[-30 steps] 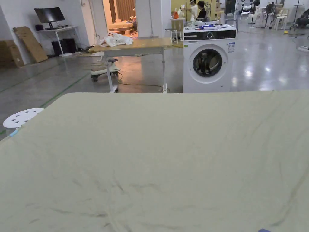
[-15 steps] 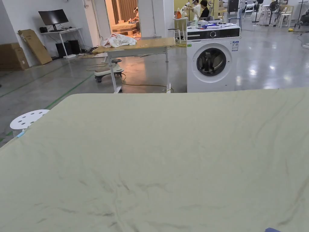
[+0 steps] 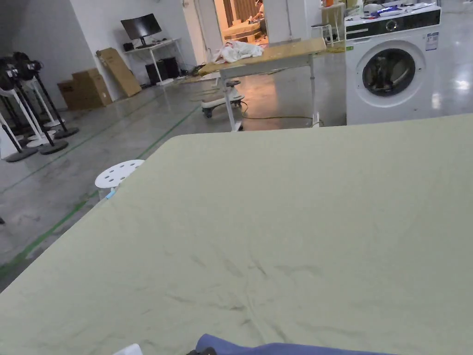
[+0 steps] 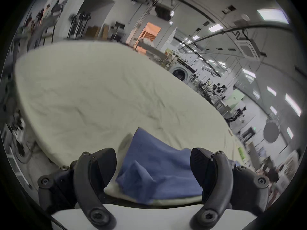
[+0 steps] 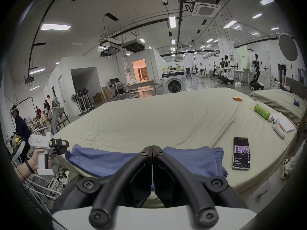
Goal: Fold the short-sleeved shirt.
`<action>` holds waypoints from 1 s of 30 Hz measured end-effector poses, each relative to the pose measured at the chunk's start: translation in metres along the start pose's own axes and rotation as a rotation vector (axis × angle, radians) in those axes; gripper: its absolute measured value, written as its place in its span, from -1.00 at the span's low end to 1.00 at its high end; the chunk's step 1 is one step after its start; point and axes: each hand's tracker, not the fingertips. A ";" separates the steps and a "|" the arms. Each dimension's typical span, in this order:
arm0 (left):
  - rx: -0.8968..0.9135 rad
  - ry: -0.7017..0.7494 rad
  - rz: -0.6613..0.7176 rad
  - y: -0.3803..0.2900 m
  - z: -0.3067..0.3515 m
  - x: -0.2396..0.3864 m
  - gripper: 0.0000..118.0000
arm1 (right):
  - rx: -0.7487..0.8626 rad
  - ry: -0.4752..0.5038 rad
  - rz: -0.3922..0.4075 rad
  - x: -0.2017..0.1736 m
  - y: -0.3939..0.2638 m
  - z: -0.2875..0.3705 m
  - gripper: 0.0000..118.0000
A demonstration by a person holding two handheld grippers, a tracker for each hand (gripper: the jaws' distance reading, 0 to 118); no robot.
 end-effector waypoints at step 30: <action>0.173 -0.083 -0.145 0.079 0.023 0.078 -0.86 | -0.039 -0.059 -0.080 0.023 -0.017 0.011 -1.00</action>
